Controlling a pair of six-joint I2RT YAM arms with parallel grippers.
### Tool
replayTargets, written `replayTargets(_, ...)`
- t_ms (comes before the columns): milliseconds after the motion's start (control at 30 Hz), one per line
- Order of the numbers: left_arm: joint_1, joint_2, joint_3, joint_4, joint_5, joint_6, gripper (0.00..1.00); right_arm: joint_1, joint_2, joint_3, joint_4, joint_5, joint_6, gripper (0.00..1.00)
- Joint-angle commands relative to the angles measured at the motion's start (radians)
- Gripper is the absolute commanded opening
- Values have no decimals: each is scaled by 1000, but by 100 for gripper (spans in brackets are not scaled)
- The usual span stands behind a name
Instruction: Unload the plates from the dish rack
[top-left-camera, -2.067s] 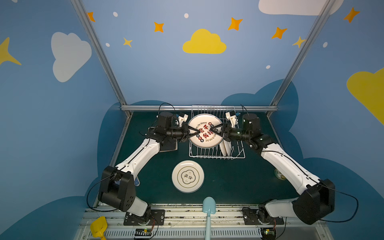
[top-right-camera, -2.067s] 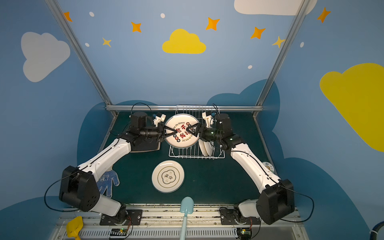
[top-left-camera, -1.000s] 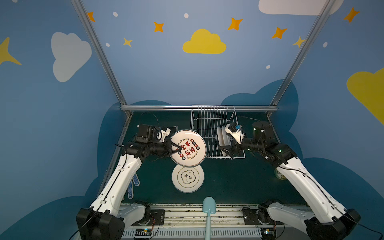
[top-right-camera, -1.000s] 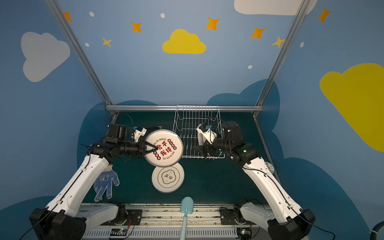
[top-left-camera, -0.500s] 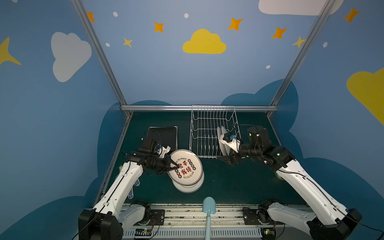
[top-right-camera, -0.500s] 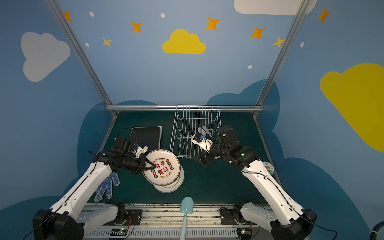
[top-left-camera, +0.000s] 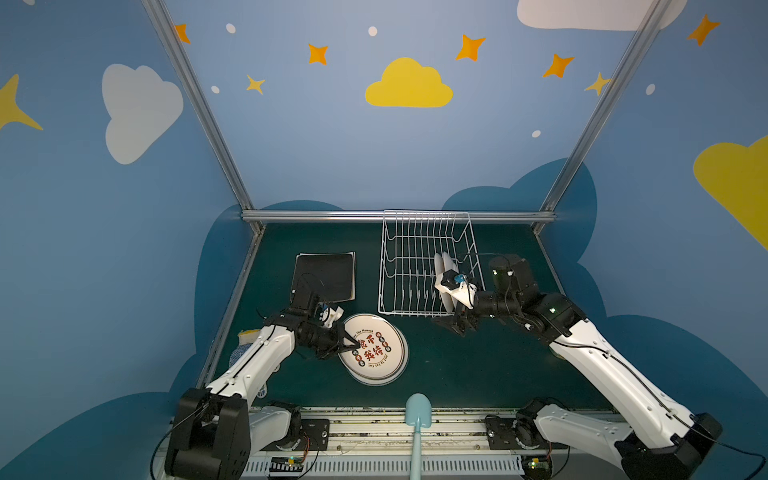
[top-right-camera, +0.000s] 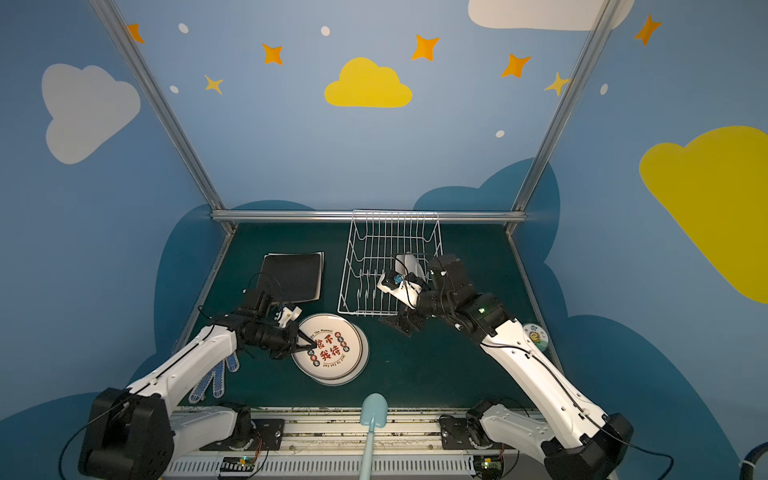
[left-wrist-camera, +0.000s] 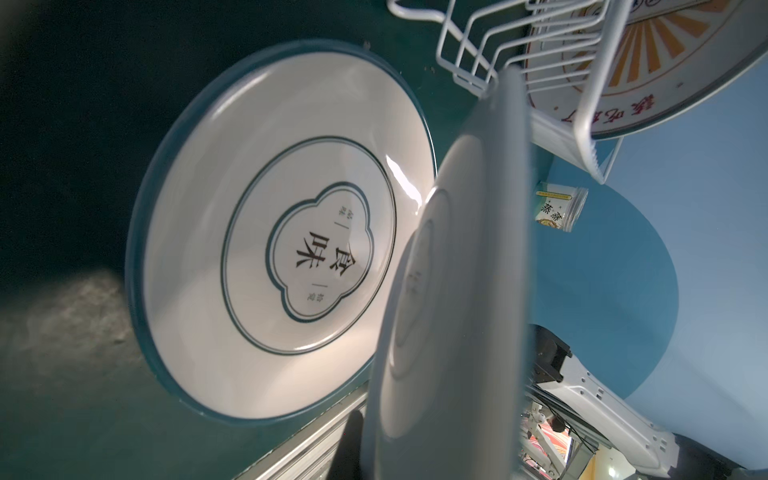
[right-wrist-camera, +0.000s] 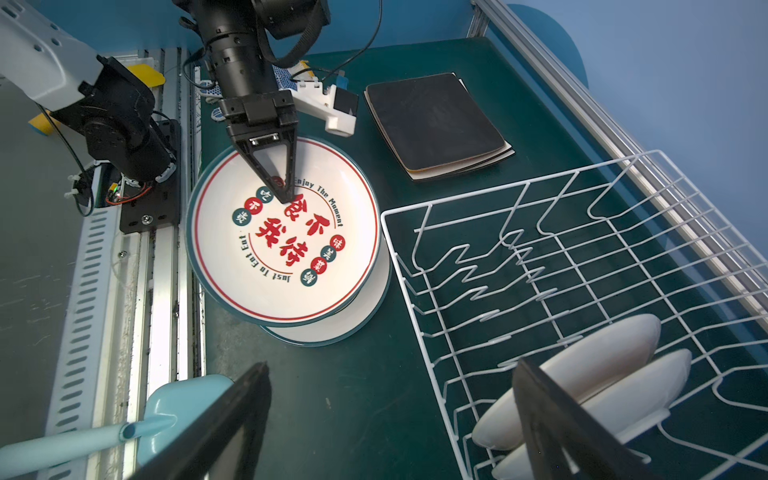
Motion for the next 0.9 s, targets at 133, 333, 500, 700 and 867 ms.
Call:
replayTargets(133,-12,126,-19,146,58,-8,8,8,3,0,9,21,24,90)
replayTargets(333,-25,210,11,145,63,15,15,14,3,-12,19,27,45,90)
replayTargets(500,-28,264,51,84,50,59,31,23,2,-27,38,33,57,90)
replayTargets(700,-30,306,107,12,36,102,56,31,0,-25,36,47,59,90)
replayTargets(867,-33,292,139,-26,-4,98,85,37,-3,-26,29,47,70,91)
